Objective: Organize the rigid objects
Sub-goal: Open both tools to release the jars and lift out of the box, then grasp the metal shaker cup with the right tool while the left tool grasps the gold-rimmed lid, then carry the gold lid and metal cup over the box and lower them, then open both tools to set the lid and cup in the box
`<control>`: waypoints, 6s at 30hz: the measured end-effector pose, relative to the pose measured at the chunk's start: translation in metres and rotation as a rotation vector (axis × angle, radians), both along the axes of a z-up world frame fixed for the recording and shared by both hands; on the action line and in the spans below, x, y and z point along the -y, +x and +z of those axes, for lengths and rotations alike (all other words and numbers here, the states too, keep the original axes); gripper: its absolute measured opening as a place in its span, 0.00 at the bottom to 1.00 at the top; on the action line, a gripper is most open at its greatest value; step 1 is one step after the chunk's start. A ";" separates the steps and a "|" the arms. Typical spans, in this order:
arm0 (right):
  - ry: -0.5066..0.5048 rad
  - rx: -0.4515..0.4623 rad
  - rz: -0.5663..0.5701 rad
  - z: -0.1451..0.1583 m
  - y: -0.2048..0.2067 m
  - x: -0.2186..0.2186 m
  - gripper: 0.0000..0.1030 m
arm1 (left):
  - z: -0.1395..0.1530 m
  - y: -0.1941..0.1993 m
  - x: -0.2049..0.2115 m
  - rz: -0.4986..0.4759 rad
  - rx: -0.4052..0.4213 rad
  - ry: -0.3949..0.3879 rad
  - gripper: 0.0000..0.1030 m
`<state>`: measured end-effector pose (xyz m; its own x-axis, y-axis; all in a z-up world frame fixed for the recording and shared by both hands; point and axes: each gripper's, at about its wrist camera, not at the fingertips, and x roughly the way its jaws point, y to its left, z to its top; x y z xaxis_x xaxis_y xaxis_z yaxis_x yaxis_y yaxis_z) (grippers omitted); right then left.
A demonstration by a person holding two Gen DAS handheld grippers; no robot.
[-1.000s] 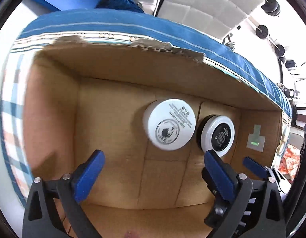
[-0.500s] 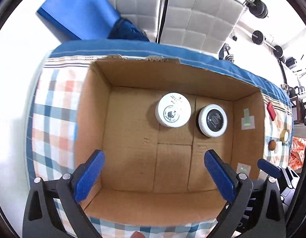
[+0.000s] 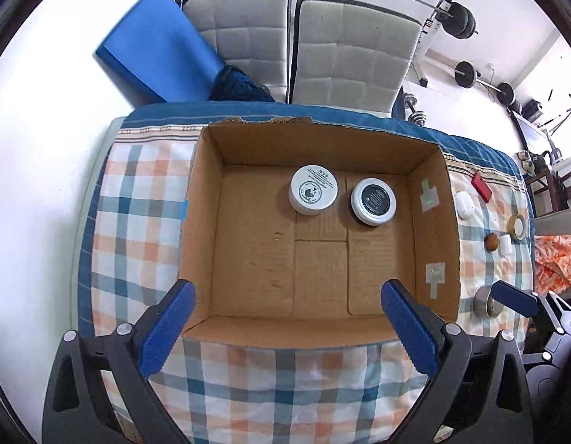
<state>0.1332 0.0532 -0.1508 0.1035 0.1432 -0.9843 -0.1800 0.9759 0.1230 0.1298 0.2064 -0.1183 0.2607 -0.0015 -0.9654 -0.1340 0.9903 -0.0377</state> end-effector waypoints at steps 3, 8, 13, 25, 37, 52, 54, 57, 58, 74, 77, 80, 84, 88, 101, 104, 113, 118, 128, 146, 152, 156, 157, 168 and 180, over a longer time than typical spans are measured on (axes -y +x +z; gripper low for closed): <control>0.024 0.001 -0.009 0.008 -0.008 0.008 1.00 | 0.010 -0.009 0.008 -0.008 0.019 0.007 1.00; 0.051 -0.001 -0.063 0.018 -0.013 0.043 1.00 | 0.021 -0.023 0.040 -0.036 0.046 -0.011 1.00; 0.020 -0.019 -0.166 0.017 -0.012 0.116 1.00 | 0.016 -0.016 0.106 -0.109 0.031 -0.046 1.00; -0.062 -0.175 -0.434 -0.068 -0.010 0.301 1.00 | -0.069 0.035 0.268 -0.235 -0.105 -0.002 1.00; 0.102 -0.360 -0.483 -0.182 0.007 0.323 0.98 | -0.142 0.073 0.312 -0.204 -0.215 0.145 1.00; 0.095 -0.369 -0.530 -0.188 0.001 0.391 0.72 | -0.131 0.109 0.357 -0.270 -0.217 0.052 1.00; 0.062 -0.340 -0.567 -0.180 0.005 0.422 0.72 | -0.130 0.118 0.380 -0.308 -0.223 0.023 1.00; 0.002 -0.300 -0.615 -0.168 0.012 0.469 0.72 | -0.132 0.135 0.419 -0.373 -0.239 -0.024 1.00; -0.011 -0.289 -0.624 -0.167 0.014 0.480 0.72 | -0.135 0.141 0.434 -0.391 -0.255 -0.053 1.00; -0.037 -0.264 -0.650 -0.170 0.085 0.561 0.72 | -0.217 0.182 0.570 -0.585 -0.397 -0.025 0.93; -0.033 -0.277 -0.644 -0.179 0.085 0.562 0.72 | -0.224 0.181 0.571 -0.607 -0.396 0.021 0.60; -0.015 -0.307 -0.656 -0.192 0.084 0.563 0.72 | -0.222 0.178 0.568 -0.620 -0.377 0.015 0.60; -0.015 -0.320 -0.655 -0.203 0.082 0.557 0.71 | -0.218 0.175 0.552 -0.617 -0.367 0.024 0.60; -0.039 -0.312 -0.654 -0.201 0.078 0.550 0.70 | -0.213 0.171 0.530 -0.590 -0.362 0.023 0.60; 0.027 -0.244 -0.554 -0.153 0.064 0.490 0.70 | -0.135 0.146 0.449 -0.539 -0.267 -0.078 0.60; 0.045 -0.224 -0.499 -0.137 0.058 0.458 0.70 | -0.112 0.133 0.420 -0.489 -0.210 -0.100 0.60; 0.110 -0.170 -0.337 -0.085 0.050 0.337 0.70 | -0.073 0.095 0.311 -0.341 -0.114 -0.078 0.60; 0.099 -0.136 -0.239 -0.065 0.056 0.258 0.70 | -0.069 0.074 0.245 -0.257 -0.101 -0.025 0.60; 0.096 -0.106 -0.079 -0.049 0.053 0.127 0.70 | -0.044 0.050 0.135 -0.128 -0.055 -0.016 0.60; 0.017 -0.261 0.151 -0.115 0.051 -0.010 0.70 | -0.111 0.006 0.017 0.055 -0.200 -0.081 0.60; -0.078 -0.366 0.214 -0.158 0.057 -0.034 0.70 | -0.153 0.015 0.005 0.052 -0.286 -0.110 0.60; -0.089 -0.455 0.221 -0.184 0.069 -0.046 0.70 | -0.173 0.023 -0.001 0.055 -0.321 -0.128 0.60; -0.107 -0.467 0.229 -0.191 0.071 -0.048 0.70 | -0.176 0.025 -0.002 0.053 -0.324 -0.127 0.60; -0.165 -0.466 0.191 -0.214 0.103 -0.052 0.72 | -0.205 0.042 -0.016 0.070 -0.367 -0.156 0.60; -0.103 -0.417 0.119 -0.207 0.108 -0.029 0.82 | -0.205 0.058 -0.002 0.024 -0.379 -0.140 0.62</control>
<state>0.2409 0.0825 -0.3576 -0.3167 0.0294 -0.9481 -0.2474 0.9624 0.1125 0.1877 0.2082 -0.3238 -0.1122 -0.1376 -0.9841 -0.1873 0.9755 -0.1151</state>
